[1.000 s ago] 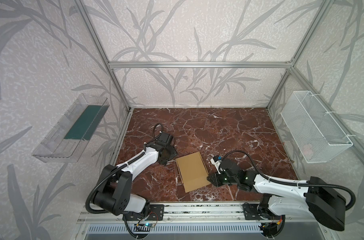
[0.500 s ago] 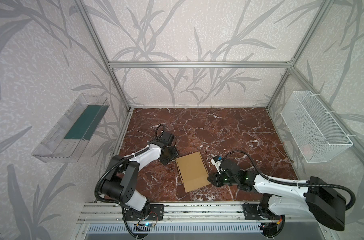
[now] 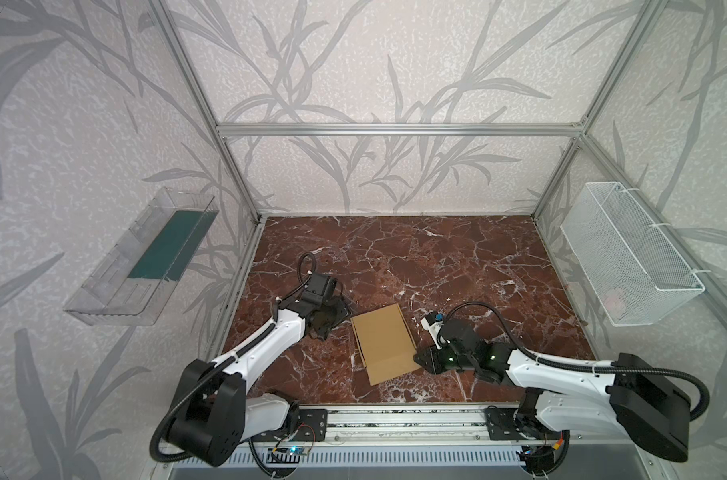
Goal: Fold the paper box
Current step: 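Lower the left gripper onto the box's near corner beside the right gripper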
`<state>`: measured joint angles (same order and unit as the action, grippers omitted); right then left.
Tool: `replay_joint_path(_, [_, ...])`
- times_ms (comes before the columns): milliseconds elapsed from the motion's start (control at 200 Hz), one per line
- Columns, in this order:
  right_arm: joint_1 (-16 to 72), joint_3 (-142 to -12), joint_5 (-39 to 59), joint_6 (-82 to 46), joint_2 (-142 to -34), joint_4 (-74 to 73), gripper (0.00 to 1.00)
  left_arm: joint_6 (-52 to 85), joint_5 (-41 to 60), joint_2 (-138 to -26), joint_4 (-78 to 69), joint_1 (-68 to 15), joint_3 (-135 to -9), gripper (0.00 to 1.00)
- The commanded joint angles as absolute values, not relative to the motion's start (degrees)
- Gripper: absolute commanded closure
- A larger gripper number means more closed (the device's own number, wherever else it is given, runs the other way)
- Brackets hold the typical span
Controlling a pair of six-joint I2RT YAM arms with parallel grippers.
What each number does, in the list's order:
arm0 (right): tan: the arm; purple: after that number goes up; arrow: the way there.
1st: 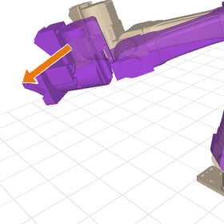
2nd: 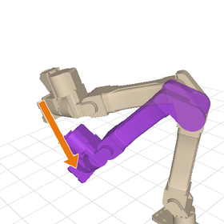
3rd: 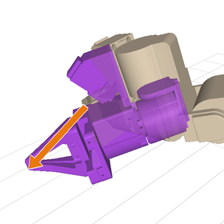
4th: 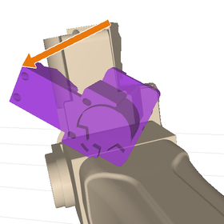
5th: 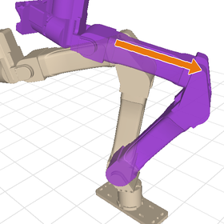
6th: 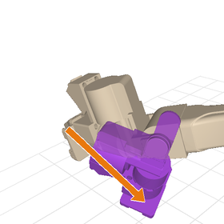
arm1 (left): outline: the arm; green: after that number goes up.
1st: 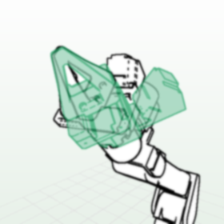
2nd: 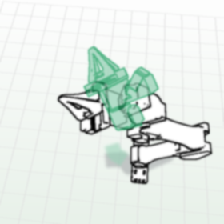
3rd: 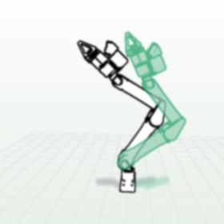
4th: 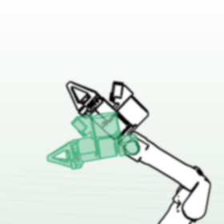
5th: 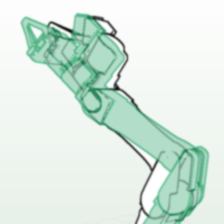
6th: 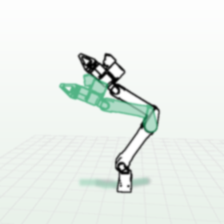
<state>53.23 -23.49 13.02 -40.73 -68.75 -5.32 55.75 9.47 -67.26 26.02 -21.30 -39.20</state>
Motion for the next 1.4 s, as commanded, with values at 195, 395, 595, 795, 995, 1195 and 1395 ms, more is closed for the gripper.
replay_joint_path(195, [53.3, -22.9, 13.6, -41.0, -69.1, -6.6, 0.75, 68.7, 1.7, -48.5, 29.1, -36.6, -27.9, 0.34])
replay_joint_path(395, [53.3, -22.5, 13.6, -41.4, -69.5, -7.6, 0.75, 75.3, -3.8, -40.9, 27.2, -48.8, -21.7, 0.41])
replay_joint_path(595, [53.2, -22.6, 14.4, -41.6, -70.8, -8.5, 0.75, 79.0, -8.1, -36.7, 24.1, -56.7, -17.6, 0.46])
replay_joint_path(795, [53.3, -22.7, 14.7, -41.8, -71.5, -8.7, 0.75, 82.3, -10.8, -41.3, 18.9, -63.6, -14.4, 0.47])
replay_joint_path(995, [53.2, -22.9, 14.8, -42.0, -71.3, -8.5, 0.76, 81.9, -13.6, -44.0, 17.4, -65.6, -14.8, 0.48])
replay_joint_path(1195, [53.3, -22.9, 14.8, -42.0, -71.1, -8.2, 0.76, 83.1, -13.9, -43.8, 13.7, -66.0, -13.1, 0.51])
replay_joint_path(1395, [53.3, -22.9, 14.8, -42.0, -71.2, -8.3, 0.76, 85.0, -16.4, -41.9, 14.4, -69.4, -12.8, 0.51])
